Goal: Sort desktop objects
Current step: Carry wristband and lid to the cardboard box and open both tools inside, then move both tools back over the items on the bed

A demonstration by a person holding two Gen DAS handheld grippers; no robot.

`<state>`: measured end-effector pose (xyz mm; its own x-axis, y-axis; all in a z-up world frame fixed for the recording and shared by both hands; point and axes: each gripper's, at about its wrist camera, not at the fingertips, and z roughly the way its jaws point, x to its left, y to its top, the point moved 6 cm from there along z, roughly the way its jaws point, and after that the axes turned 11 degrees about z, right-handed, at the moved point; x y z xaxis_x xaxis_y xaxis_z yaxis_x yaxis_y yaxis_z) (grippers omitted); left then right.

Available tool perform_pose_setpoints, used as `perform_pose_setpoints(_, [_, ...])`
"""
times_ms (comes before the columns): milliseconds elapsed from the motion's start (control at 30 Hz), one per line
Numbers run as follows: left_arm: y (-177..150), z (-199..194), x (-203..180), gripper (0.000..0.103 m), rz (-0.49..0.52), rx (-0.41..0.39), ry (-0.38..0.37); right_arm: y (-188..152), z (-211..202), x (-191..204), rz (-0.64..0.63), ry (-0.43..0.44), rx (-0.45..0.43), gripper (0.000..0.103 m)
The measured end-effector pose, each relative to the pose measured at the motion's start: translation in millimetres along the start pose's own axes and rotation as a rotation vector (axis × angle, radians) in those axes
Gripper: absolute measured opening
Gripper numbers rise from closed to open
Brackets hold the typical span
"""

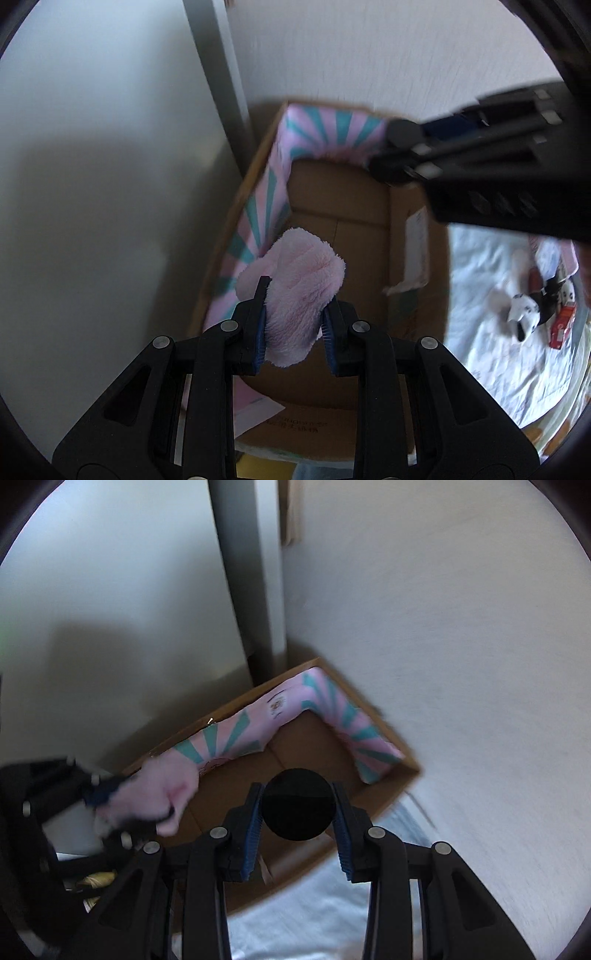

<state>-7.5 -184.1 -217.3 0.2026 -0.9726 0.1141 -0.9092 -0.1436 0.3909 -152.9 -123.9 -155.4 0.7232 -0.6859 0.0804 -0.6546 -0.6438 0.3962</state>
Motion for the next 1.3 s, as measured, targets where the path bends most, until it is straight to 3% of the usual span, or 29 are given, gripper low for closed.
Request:
perform_pose_setpoints(167, [-15, 26, -5, 0.022, -0.028, 0.053, -0.04, 4, 55, 7, -0.023, -0.017, 0.099, 0.033])
perform_pose_setpoints(467, [-25, 36, -10, 0.022, -0.051, 0.077, -0.063, -3, 83, 7, -0.019, -0.004, 0.151, 0.033])
perform_pose_setpoints(500, [-26, 35, -11, 0.026, -0.049, 0.076, -0.062, -4, 84, 7, -0.019, 0.0, 0.153, 0.033])
perform_pose_setpoints(567, [-25, 31, -13, 0.043, -0.039, 0.063, -0.049, -5, 85, 8, -0.017, 0.006, 0.156, 0.033])
perform_pose_setpoints(600, [-25, 29, -15, 0.06, -0.029, 0.057, -0.039, -5, 86, 8, -0.015, 0.003, 0.156, 0.033])
perform_pose_setpoints(633, [-24, 25, -17, 0.07, -0.019, 0.048, -0.026, -5, 86, 8, -0.012, 0.0, 0.159, 0.037])
perform_pose_setpoints(733, [-21, 14, -22, 0.078, 0.018, 0.022, 0.026, -2, 86, 6, 0.017, 0.003, 0.162, 0.065])
perform_pose_setpoints(800, [-20, 9, -25, 0.079, 0.026, 0.016, 0.023, 1, 84, 3, 0.044, 0.004, 0.16, 0.072])
perform_pose_setpoints(1300, [-28, -22, -32, 0.08, 0.032, -0.01, 0.017, -1, 55, -16, 0.103, -0.021, 0.104, 0.072])
